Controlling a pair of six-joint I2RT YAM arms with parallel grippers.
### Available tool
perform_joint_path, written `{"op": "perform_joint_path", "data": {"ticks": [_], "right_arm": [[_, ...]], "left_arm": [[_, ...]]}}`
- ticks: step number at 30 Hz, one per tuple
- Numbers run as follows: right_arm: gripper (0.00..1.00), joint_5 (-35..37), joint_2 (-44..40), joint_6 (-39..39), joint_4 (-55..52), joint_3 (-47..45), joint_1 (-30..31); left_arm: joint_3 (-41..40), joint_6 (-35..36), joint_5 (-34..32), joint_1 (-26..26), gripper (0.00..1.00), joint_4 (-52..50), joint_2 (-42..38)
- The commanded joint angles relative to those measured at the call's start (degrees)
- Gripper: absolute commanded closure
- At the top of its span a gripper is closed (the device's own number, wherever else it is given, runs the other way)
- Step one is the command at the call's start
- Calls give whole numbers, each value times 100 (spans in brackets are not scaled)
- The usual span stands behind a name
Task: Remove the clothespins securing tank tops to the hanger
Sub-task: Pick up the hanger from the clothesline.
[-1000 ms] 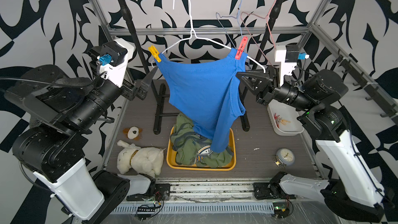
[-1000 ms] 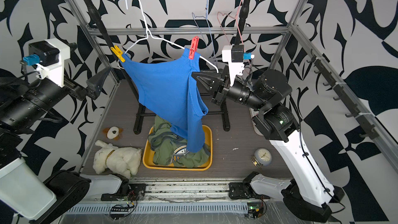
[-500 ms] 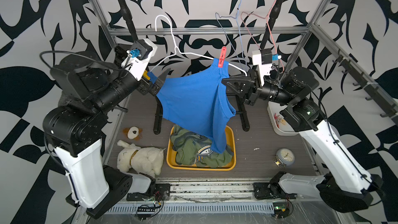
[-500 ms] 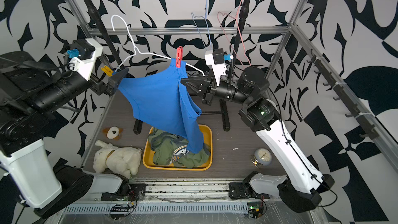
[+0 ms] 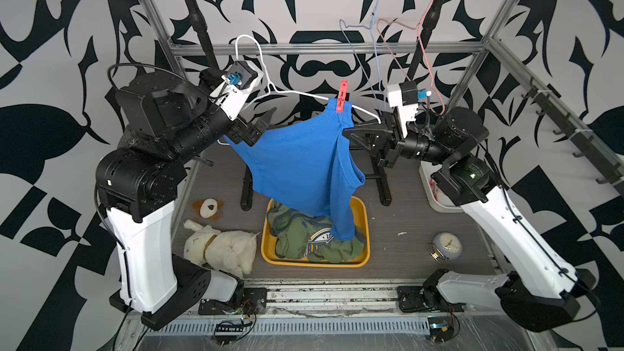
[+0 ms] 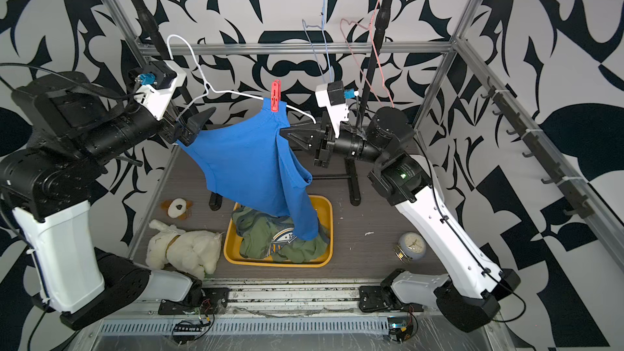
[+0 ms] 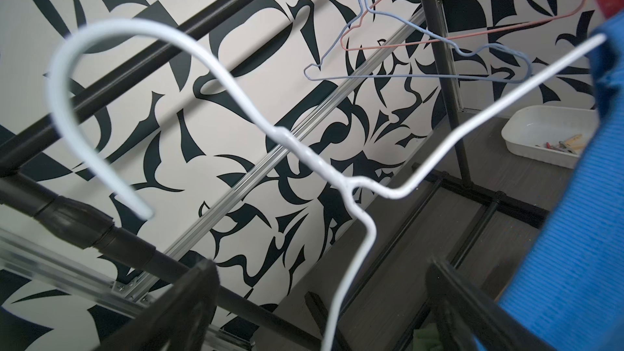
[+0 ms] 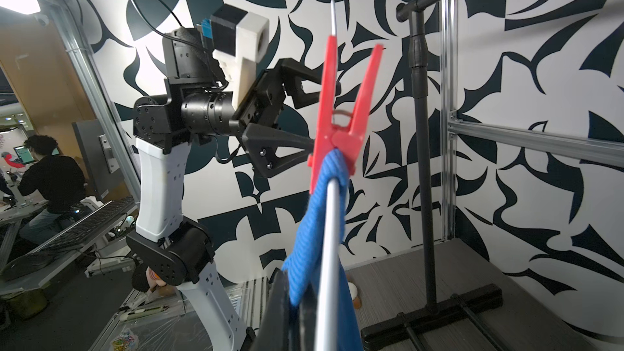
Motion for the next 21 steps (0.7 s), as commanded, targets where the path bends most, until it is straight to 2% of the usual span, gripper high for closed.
{"op": "perform_joint_path", "data": {"ticks": [1, 4, 8, 14, 21], "right_arm": [[100, -152, -188, 137, 848, -60, 0], [100, -226, -199, 175, 972, -186, 1], [100, -259, -216, 178, 1090, -356, 6], [100, -264, -142, 206, 1271, -518, 3], [100, -274, 38, 221, 1376, -599, 8]], "left_arm": [[-49, 88, 49, 27, 3, 61, 52], [-34, 107, 69, 23, 9, 55, 130], [-3, 127, 159, 26, 26, -37, 221], [-70, 109, 350, 25, 41, -212, 204], [-320, 174, 384, 23, 67, -354, 44]]}}
